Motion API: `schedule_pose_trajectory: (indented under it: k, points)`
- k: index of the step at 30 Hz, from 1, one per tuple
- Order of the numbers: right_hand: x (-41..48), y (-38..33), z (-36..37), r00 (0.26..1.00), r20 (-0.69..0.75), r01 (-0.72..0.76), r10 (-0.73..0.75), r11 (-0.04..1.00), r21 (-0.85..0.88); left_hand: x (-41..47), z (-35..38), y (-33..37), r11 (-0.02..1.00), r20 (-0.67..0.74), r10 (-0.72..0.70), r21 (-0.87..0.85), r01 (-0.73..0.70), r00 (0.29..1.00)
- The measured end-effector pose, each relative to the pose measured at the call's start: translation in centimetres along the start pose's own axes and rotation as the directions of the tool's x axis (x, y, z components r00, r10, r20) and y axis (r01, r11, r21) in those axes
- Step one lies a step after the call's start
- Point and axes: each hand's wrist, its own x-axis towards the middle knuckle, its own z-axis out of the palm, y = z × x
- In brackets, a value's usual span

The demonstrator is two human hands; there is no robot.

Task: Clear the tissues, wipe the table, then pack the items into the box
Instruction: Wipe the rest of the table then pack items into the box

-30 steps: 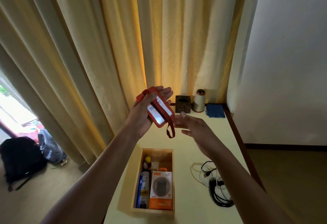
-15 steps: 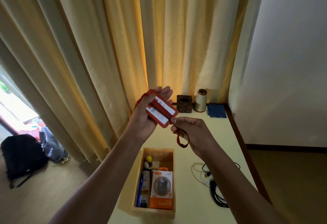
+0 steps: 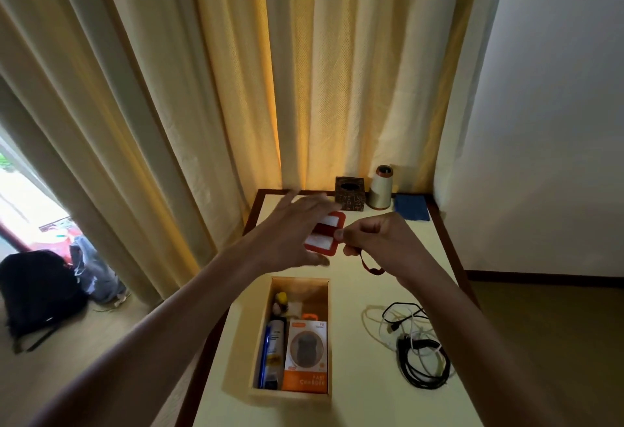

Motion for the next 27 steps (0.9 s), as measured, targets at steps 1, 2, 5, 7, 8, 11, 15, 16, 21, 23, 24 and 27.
schedule_pose_trajectory:
  k: [1,2,5,7,8,11,15,16,21,23,24,27]
  points:
    - [0.0,0.0,0.0,1.000,0.008,0.001,-0.001,1.000,0.013,0.0,-0.1,0.1,0.994,0.001,-0.048,-0.101,0.048,0.999]
    - [0.0,0.0,0.0,1.000,0.013,0.002,-0.003,0.999,0.038,0.0,-0.3,0.1,0.981,-0.003,-0.084,-0.175,0.082,0.996]
    - [0.1,0.2,-0.4,1.000,0.017,-0.026,0.023,0.985,0.169,-0.5,-0.6,-0.1,0.934,-0.016,-0.144,-0.333,0.130,0.990]
    - [0.2,0.5,-0.7,0.997,0.020,-0.071,0.068,0.958,0.277,-0.9,-1.0,-0.5,0.848,0.004,-0.201,-0.500,0.177,0.979]
    - [0.3,0.7,-0.8,0.995,0.027,-0.096,0.093,0.941,0.323,-1.1,-1.1,-0.5,0.781,0.027,-0.214,-0.596,0.188,0.977]
    - [0.3,1.2,0.0,0.989,0.041,-0.143,0.139,0.888,0.436,-1.4,-0.4,-0.2,0.491,0.042,-0.213,-0.859,0.144,0.976]
    - [0.1,1.1,2.4,0.994,-0.057,-0.058,0.095,0.883,0.465,-1.0,1.9,1.1,0.088,0.030,-0.321,-0.994,0.061,0.947]
    - [0.0,1.1,3.1,0.994,-0.095,-0.014,0.061,0.902,0.432,-0.8,2.2,1.5,-0.008,0.042,-0.356,-0.999,0.042,0.934]
    - [0.2,1.6,5.1,0.965,-0.249,0.135,-0.084,0.971,0.199,0.7,2.3,2.5,-0.197,0.114,-0.509,-0.980,0.013,0.853]
    - [0.3,1.8,5.4,0.952,-0.282,0.146,-0.119,0.986,0.076,0.9,2.3,2.6,-0.214,0.121,-0.507,-0.977,0.011,0.854]
    - [0.2,1.8,5.5,0.946,-0.294,0.146,-0.134,0.989,0.019,0.9,2.3,2.6,-0.210,0.118,-0.497,-0.978,0.013,0.860]
    - [0.1,1.9,5.5,0.935,-0.318,0.147,-0.157,0.988,-0.055,0.8,2.3,2.7,-0.171,0.098,-0.471,-0.985,0.018,0.877]
